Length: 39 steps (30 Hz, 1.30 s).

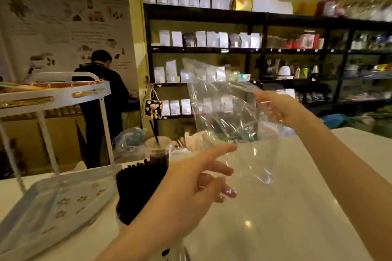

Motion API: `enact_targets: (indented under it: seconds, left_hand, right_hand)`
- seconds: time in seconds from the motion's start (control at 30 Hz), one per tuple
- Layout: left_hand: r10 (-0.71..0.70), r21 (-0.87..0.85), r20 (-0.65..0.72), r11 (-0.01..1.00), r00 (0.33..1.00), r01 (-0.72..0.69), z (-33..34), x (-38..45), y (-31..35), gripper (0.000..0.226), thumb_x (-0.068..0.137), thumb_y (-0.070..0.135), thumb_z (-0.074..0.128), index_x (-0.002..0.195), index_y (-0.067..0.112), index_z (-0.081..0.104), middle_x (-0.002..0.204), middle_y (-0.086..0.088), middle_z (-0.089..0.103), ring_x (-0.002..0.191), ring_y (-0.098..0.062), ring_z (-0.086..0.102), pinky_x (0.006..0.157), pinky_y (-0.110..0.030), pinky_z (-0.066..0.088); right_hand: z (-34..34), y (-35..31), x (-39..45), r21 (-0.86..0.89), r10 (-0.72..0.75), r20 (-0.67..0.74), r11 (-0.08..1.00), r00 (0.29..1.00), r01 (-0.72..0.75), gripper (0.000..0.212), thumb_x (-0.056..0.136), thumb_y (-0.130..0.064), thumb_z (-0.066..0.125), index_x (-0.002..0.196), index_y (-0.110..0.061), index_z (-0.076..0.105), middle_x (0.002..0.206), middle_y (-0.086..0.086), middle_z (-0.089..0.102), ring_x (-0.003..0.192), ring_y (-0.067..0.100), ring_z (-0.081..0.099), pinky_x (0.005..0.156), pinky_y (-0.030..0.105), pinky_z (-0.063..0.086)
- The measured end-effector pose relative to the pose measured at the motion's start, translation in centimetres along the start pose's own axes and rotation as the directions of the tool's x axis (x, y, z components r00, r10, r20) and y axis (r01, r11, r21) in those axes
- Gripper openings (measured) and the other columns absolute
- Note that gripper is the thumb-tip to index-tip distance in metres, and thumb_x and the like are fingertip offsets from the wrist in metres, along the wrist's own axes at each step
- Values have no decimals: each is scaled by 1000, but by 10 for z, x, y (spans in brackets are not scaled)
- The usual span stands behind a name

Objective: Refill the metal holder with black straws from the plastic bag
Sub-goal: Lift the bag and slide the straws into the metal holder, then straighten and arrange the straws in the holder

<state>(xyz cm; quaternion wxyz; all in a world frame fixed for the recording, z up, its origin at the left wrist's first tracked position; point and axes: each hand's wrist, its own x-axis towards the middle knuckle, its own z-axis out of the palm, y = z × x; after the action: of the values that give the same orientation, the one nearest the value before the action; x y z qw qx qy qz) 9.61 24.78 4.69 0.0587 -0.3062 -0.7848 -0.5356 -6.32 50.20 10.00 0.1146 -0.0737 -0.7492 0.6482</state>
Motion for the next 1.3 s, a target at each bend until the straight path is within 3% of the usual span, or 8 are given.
enact_targets:
  seconds: [0.4, 0.6, 0.73, 0.87, 1.0, 1.13, 1.23, 1.3]
  left_hand:
    - [-422, -309, 255, 817, 870, 487, 72, -32, -77, 35, 85, -5, 53, 109, 20, 57, 101, -1, 69, 81, -13, 71, 69, -19, 57]
    - [-507, -316, 315, 741, 802, 593, 79, -52, -103, 36, 83, -5, 56, 112, 16, 57, 103, -4, 71, 85, -14, 71, 71, -20, 56]
    - [-567, -404, 368, 616, 736, 676, 78, -58, -112, 36, 80, -7, 58, 110, 13, 59, 100, -7, 73, 86, -19, 71, 67, -21, 57]
    - [-586, -476, 454, 477, 671, 739, 77, -62, -116, 34, 79, -7, 58, 108, 10, 61, 97, -7, 75, 85, -23, 72, 62, -26, 58]
    - [-596, -475, 516, 399, 616, 784, 76, -67, -123, 31, 81, -9, 55, 108, 5, 60, 101, -15, 72, 86, -29, 71, 59, -29, 57]
    - [-628, -370, 501, 467, 596, 803, 73, -62, -124, 25, 85, 0, 52, 109, 6, 57, 88, -20, 71, 76, -32, 71, 60, -31, 58]
    - [-638, -39, 503, 657, 583, 753, 69, -56, -117, 20, 90, 14, 46, 108, 17, 55, 62, -12, 67, 43, -21, 62, 45, -23, 51]
    - [-536, 238, 397, 844, 745, 481, 71, -53, -121, 17, 91, 24, 45, 104, 24, 57, 56, 0, 62, 37, -10, 54, 43, -20, 44]
  right_hand:
    - [-19, 101, -2, -277, 32, -196, 957, 980, -87, 33, 76, -33, 72, 65, -11, 51, 64, 8, 59, 43, 13, 39, 40, 21, 30]
    - [-16, 142, 2, -378, 98, -198, 911, 975, -168, 28, 87, -29, 47, 81, -3, 55, 62, 12, 54, 45, 19, 39, 43, 23, 29]
    - [-12, 157, 10, -610, 108, -97, 779, 989, -145, 18, 82, -5, 49, 66, -1, 57, 65, 16, 56, 47, 21, 41, 43, 23, 32]
    - [-6, 178, 11, -742, 117, 26, 668, 993, -59, 18, 84, -3, 55, 101, -7, 60, 77, 13, 63, 49, 17, 47, 39, 21, 37]
    - [0, 203, 10, -841, 82, 55, 541, 995, 2, 32, 87, -18, 56, 117, -8, 54, 109, 16, 65, 98, 29, 60, 81, 33, 47]
    - [2, 216, 6, -905, 85, 18, 426, 996, -20, 44, 89, -27, 52, 128, -9, 41, 125, 16, 54, 111, 33, 52, 85, 37, 42]
    - [4, 217, 6, -920, 10, 23, 392, 1000, 17, 45, 86, -20, 56, 128, -11, 43, 125, 14, 53, 113, 32, 50, 83, 35, 41]
    - [9, 215, 6, -931, -19, 49, 361, 999, 52, 47, 83, -14, 59, 128, -13, 46, 130, 13, 48, 120, 31, 44, 87, 38, 42]
